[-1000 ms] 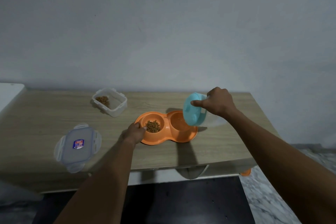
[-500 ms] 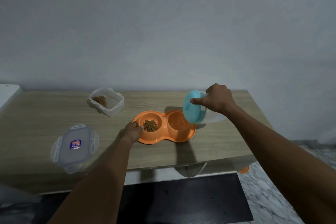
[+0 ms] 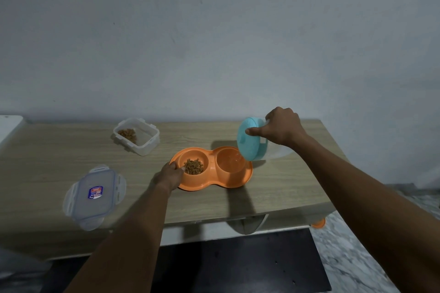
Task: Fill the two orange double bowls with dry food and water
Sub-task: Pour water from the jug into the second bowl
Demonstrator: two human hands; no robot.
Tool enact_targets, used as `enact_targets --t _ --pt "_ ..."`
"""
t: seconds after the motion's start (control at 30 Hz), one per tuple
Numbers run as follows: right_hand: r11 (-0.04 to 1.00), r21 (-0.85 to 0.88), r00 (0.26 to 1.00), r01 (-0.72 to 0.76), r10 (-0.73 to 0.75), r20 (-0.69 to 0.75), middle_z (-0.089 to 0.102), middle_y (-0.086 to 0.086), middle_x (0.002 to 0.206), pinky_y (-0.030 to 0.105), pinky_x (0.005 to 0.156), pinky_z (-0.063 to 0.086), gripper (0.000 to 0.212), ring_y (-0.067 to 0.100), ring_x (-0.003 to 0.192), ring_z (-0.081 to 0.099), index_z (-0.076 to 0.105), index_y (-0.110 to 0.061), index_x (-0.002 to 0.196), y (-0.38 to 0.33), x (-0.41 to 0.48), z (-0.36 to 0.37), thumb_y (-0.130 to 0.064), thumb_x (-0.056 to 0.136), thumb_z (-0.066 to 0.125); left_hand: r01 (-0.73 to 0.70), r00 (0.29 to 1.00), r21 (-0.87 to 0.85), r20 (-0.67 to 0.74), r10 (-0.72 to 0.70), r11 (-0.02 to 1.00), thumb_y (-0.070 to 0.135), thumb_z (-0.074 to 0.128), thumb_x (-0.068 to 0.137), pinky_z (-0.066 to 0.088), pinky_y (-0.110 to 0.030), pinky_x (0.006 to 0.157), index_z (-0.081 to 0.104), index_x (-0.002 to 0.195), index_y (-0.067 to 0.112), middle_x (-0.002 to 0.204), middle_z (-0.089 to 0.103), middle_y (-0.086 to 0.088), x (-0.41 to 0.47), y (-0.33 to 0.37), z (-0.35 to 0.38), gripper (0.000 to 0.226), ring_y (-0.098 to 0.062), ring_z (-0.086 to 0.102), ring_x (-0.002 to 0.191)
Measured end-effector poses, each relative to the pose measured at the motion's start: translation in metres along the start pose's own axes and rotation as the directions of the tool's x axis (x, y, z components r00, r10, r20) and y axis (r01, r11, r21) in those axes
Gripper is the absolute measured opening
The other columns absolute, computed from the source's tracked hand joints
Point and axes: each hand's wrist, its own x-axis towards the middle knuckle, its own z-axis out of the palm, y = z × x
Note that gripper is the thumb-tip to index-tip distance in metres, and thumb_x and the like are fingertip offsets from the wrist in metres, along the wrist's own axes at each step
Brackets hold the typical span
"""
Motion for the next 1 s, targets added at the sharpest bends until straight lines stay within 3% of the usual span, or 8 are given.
enact_targets --t 0.4,0.53,0.8,1.0 --pt "0.999 -0.024 1.0 0.024 -0.024 0.001 0.047 -0.006 0.054 0.034 0.063 0.034 0.063 0.013 0.055 0.043 0.043 -0.02 0.057 -0.009 0.003 -0.002 -0.074 0.067 0.075 -0.016 1.0 0.082 -0.013 0.017 0.996 0.053 0.044 0.087 0.043 -0.049 0.104 0.052 0.137 0.026 0.138 0.055 -0.006 0.001 0.001 0.001 0.057 -0.035 0.054 0.121" --pt "0.999 -0.034 1.0 0.03 -0.03 -0.002 0.056 -0.001 0.058 0.037 0.063 0.04 0.063 0.018 0.06 0.053 0.054 -0.016 0.06 -0.012 0.004 -0.001 -0.075 0.065 0.074 -0.006 1.0 0.07 -0.021 0.008 0.998 0.054 0.045 0.087 0.043 -0.049 0.105 0.051 0.139 0.026 0.138 0.055 -0.007 0.002 0.0 0.002 0.059 -0.035 0.053 0.122" --pt "0.998 -0.06 0.999 0.037 -0.037 0.002 0.059 0.0 0.061 0.039 0.065 0.044 0.063 0.018 0.062 0.054 0.056 -0.015 0.061 -0.017 0.005 -0.002 -0.075 0.066 0.074 -0.003 1.0 0.097 -0.028 0.005 0.995 0.055 0.043 0.088 0.042 -0.048 0.106 0.047 0.142 0.029 0.143 0.052 -0.005 0.001 0.0 0.003 0.06 -0.034 0.051 0.125" --pt "0.997 -0.063 0.999 0.036 -0.036 0.002 0.051 -0.004 0.056 0.036 0.062 0.039 0.062 0.016 0.059 0.049 0.05 -0.019 0.058 -0.017 0.005 -0.004 -0.075 0.066 0.074 0.005 1.0 0.096 -0.024 -0.002 0.995 0.057 0.043 0.087 0.043 -0.047 0.104 0.043 0.144 0.031 0.142 0.053 -0.005 -0.001 0.001 0.002 0.063 -0.033 0.052 0.124"
